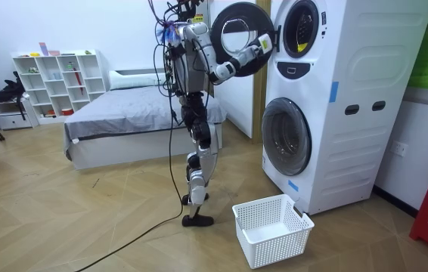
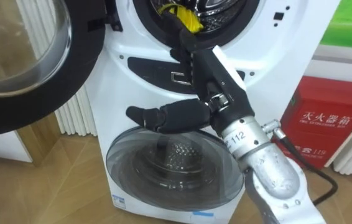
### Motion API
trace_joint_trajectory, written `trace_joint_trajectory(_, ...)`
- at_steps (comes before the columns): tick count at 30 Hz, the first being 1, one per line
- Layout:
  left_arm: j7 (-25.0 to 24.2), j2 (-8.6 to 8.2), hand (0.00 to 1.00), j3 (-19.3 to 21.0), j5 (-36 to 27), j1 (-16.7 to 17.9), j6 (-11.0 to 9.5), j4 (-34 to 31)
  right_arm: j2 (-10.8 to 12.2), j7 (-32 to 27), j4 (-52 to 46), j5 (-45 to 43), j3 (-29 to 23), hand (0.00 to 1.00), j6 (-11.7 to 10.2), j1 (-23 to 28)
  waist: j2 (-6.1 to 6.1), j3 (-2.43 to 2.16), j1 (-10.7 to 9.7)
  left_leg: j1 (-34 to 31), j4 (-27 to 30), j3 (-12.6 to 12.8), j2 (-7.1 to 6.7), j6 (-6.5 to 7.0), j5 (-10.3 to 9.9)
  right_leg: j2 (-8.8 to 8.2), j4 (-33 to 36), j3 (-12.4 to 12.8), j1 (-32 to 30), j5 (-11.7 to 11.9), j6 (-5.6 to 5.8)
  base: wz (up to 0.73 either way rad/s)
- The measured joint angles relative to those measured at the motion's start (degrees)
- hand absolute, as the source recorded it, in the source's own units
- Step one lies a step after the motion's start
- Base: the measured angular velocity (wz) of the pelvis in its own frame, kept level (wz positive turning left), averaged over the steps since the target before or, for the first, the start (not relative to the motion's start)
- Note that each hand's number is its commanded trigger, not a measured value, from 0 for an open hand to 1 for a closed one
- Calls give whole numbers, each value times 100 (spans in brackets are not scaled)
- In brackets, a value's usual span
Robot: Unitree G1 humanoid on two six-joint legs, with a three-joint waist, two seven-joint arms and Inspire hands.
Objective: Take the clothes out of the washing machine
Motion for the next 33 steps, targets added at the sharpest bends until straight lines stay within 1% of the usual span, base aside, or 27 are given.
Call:
trace_joint_trajectory(4, -2, -3, 0, 8, 10, 3, 63, -2, -63, -225, 207, -205, -25, 0, 1, -123, 17, 16, -20, -22, 14, 1, 7, 0, 0, 0, 21, -2, -28, 0, 0, 0)
trace_joint_trajectory(7, -9, -4, 0, 89, 13, 18, 97, 5, -93, -443, 209, -297, -50, 0, 0, -136, 16, 20, 20, -2, 36, 10, 11, -1, -1, -1, 35, 13, -7, -2, 3, -3)
trace_joint_trajectory(8, -9, -5, 0, 103, 14, 32, 110, 51, -91, -506, 255, -383, -47, 0, -1, -196, 20, 38, 74, 24, 59, 14, 22, -2, -2, 7, 71, 79, -8, -3, 3, -15)
trace_joint_trajectory(10, -15, -4, 0, 120, 25, 24, 114, 62, -97, -528, 388, -524, -58, 0, -1, -365, 12, 53, 114, -71, 276, 13, 44, -4, -45, 17, 96, 112, -20, -9, -8, -12)
trace_joint_trajectory(11, -51, -4, 0, 141, 31, 23, 102, 63, -111, -552, 406, -653, -66, 0, -4, -477, 37, 75, 151, -189, 560, 11, 105, -22, -177, 51, 198, 132, -69, -57, -47, 0)
trace_joint_trajectory(12, -95, 2, 0, 175, 27, 30, 114, 70, -110, -579, 469, -722, -65, 0, -44, -555, 46, 83, 155, -333, 916, -5, 162, -52, -314, 91, 317, 139, -87, -142, -92, 0)
trace_joint_trajectory(13, -104, 6, 0, 186, 27, 37, 125, 73, -108, -608, 532, -725, -62, 0, -92, -581, 42, 89, 170, -387, 1105, -4, 186, -63, -367, 103, 390, 139, -91, -186, -106, 0)
trace_joint_trajectory(14, -115, 23, 0, 182, 27, 5, 147, 113, -90, -668, 683, -754, -42, 0, -131, -594, 42, 108, 212, -475, 1448, -13, 212, -75, -414, 102, 492, 158, -104, -287, -130, 6)
trace_joint_trajectory(15, -126, 23, 0, 176, 28, 22, 185, 112, -92, -716, 790, -807, -26, 0, -132, -593, 15, 92, 227, -624, 1795, -11, 248, -72, -431, 112, 581, 137, -98, -361, -159, 10)
trace_joint_trajectory(16, -137, 19, 0, 170, 29, 17, 199, 110, -92, -744, 814, -837, -25, 0, -132, -593, 13, 91, 237, -702, 1960, 3, 286, -73, -432, 133, 598, 121, -87, -377, -178, 15)
trace_joint_trajectory(18, -206, 11, 0, 170, 29, -3, 261, 62, -71, -834, 927, -841, -8, 0, -136, -624, 47, 101, 323, -975, 2392, -9, 399, -72, -437, 223, 671, 145, -66, -397, -270, 5)
trace_joint_trajectory(19, -208, 8, 0, 169, 27, 4, 277, 58, -59, -846, 980, -840, -3, 0, -139, -630, 47, 101, 340, -1025, 2429, -22, 396, -81, -442, 228, 698, 166, -73, -409, -295, 16)
trace_joint_trajectory(20, -209, -4, 0, 150, 29, 10, 284, 59, -69, -913, 1081, -833, -1, 0, -131, -630, 39, 90, 330, -1150, 2247, -32, 311, -106, -468, 240, 724, 262, -81, -433, -333, 26)
trace_joint_trajectory(21, -220, -12, 0, 112, 79, 7, 297, 60, -93, -1003, 1174, -808, -5, 0, -117, -631, 28, 73, 336, -1341, 1874, -6, 228, -124, -438, 225, 735, 296, -92, -460, -341, 21)
trace_joint_trajectory(22, -222, -21, 0, 112, 126, 7, 309, 59, -101, -1034, 1206, -806, -7, 0, -114, -631, 40, 66, 349, -1440, 1658, -3, 180, -120, -369, 224, 735, 303, -89, -471, -340, -11)
trace_joint_trajectory(23, -222, -24, 0, 118, 138, 15, 329, 59, -97, -1067, 1246, -794, -4, 0, -110, -630, 87, 53, 472, -1602, 1299, 9, 146, -76, -35, 223, 758, 321, -82, -484, -340, -43)
trace_joint_trajectory(24, -221, -14, 0, 152, 143, 64, 341, 42, -92, -1067, 1261, -760, 6, 0, -86, -629, 99, 35, 594, -1630, 995, -5, 121, -27, 357, 216, 767, 390, -72, -527, -314, -44)
trace_joint_trajectory(25, -221, -10, 0, 180, 142, 104, 339, 22, -92, -1070, 1261, -763, 6, 0, -77, -629, 111, 14, 599, -1621, 925, -12, 104, -3, 494, 214, 767, 412, -67, -554, -295, -22)
trace_joint_trajectory(26, -221, 13, 0, 227, 142, 153, 335, 16, -102, -1114, 1259, -765, 5, 0, -78, -632, 65, -43, 570, -1561, 841, 15, 65, 98, 687, 194, 751, 419, -68, -592, -250, 0)
trace_joint_trajectory(27, -222, 24, 0, 233, 146, 159, 337, 15, -102, -1178, 1261, -756, 4, 0, -74, -632, 0, -64, 565, -1514, 857, 88, 32, 151, 741, 148, 688, 441, -6, -606, -222, 0)
trace_joint_trajectory(28, -230, 15, 0, 235, 145, 160, 337, 15, -103, -1186, 1258, -746, 4, 0, -75, -633, -19, -72, 565, -1502, 890, 102, 9, 166, 717, 124, 625, 445, 31, -602, -212, -4)
trace_joint_trajectory(29, -258, -12, 0, 235, 137, 150, 325, 9, -104, -1229, 1259, -740, 3, 0, -78, -634, -14, -64, 511, -1490, 960, 112, -23, 192, 622, 95, 551, 446, 134, -583, -173, 0)
trace_joint_trajectory(30, -281, -11, 0, 233, 137, 144, 296, -8, -103, -1274, 1259, -699, 4, 0, -78, -634, -2, -45, 447, -1479, 1044, 135, -39, 207, 523, 65, 554, 445, 183, -590, -134, 0)
trace_joint_trajectory(31, -281, 0, 0, 233, 135, 136, 288, -10, -103, -1289, 1259, -649, 5, 0, -78, -634, -3, -41, 433, -1460, 1047, 149, -56, 217, 494, 39, 566, 435, 201, -605, -106, 0)
trace_joint_trajectory(33, -279, 27, 0, 234, 116, 63, 281, -10, -126, -1357, 1257, -538, 4, 0, -81, -634, 34, -4, 298, -1415, 1041, 172, -167, 261, 411, -74, 591, 379, 248, -672, 13, 6)
